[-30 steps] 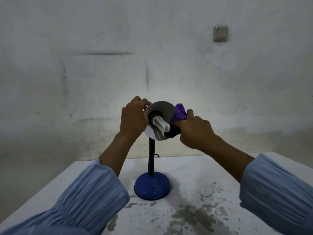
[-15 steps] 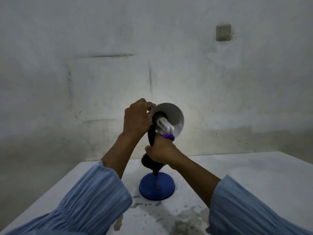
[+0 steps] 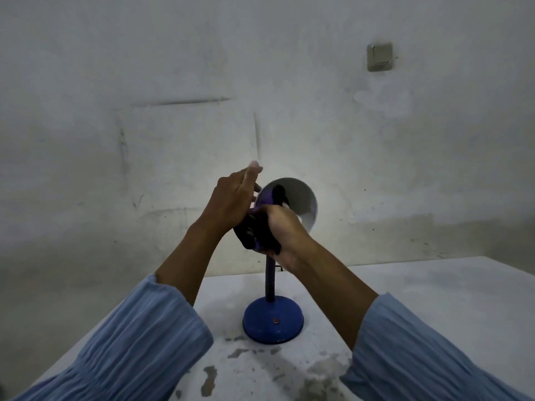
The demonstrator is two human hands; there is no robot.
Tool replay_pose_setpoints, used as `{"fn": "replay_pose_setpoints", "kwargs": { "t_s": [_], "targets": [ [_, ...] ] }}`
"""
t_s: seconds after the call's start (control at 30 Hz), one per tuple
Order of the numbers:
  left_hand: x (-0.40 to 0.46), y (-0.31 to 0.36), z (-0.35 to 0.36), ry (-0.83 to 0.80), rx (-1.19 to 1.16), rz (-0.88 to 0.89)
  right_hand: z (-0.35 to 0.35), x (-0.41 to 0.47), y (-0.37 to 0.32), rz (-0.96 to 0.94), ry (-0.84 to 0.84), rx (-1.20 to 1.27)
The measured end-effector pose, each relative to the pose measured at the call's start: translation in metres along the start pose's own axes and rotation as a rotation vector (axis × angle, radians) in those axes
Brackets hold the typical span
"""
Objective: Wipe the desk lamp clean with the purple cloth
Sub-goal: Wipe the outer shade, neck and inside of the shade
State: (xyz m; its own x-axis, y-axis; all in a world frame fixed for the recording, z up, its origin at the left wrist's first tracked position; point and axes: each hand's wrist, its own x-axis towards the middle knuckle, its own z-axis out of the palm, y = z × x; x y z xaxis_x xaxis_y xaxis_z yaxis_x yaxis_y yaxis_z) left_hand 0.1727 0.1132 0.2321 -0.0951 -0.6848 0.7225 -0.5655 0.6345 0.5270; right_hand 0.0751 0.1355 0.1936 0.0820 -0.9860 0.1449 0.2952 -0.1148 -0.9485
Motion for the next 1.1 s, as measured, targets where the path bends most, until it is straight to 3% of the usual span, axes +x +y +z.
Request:
{"fn": "replay_pose_setpoints", "kwargs": {
  "t_s": [0.1, 0.3, 0.47, 0.6, 0.77, 0.83, 0.97, 1.1],
  "targets": [
    [0.0, -0.001, 0.001, 0.025, 0.039, 0.028, 0.006, 0.001, 0.0, 0.066, 0.036, 0.073],
    [0.0, -0.003, -0.004, 0.008, 0.03, 0.009, 0.007, 0.006, -0.034, 0.2, -0.053, 0.128],
    [-0.003, -0.003, -0.003, 0.026, 0.007, 0.001, -0.013, 0.001, -0.053, 0.314, -0.013, 0.512],
    [-0.009, -0.001, 0.006, 0.043, 0.044, 0.045, -0.03, -0.007, -0.056, 0.196, -0.112, 0.697],
    [-0.009, 0.002, 0.012, 0.268, 0.263, 0.18, -0.061, -0.005, -0.059, 0.07, -0.152, 0.827],
    [-0.006, 0.003, 0.012, 0.238, 0.334, 0.162, -0.073, -0.005, -0.062, 0.07, -0.143, 0.672],
    [-0.004, 0.0, 0.015, 0.164, 0.389, 0.114, -0.088, -0.012, -0.067, -0.009, 0.048, 0.003],
    [-0.003, 0.0, 0.018, 0.156, 0.387, 0.118, -0.08, -0.013, -0.07, -0.026, 0.081, -0.514]
  ]
}}
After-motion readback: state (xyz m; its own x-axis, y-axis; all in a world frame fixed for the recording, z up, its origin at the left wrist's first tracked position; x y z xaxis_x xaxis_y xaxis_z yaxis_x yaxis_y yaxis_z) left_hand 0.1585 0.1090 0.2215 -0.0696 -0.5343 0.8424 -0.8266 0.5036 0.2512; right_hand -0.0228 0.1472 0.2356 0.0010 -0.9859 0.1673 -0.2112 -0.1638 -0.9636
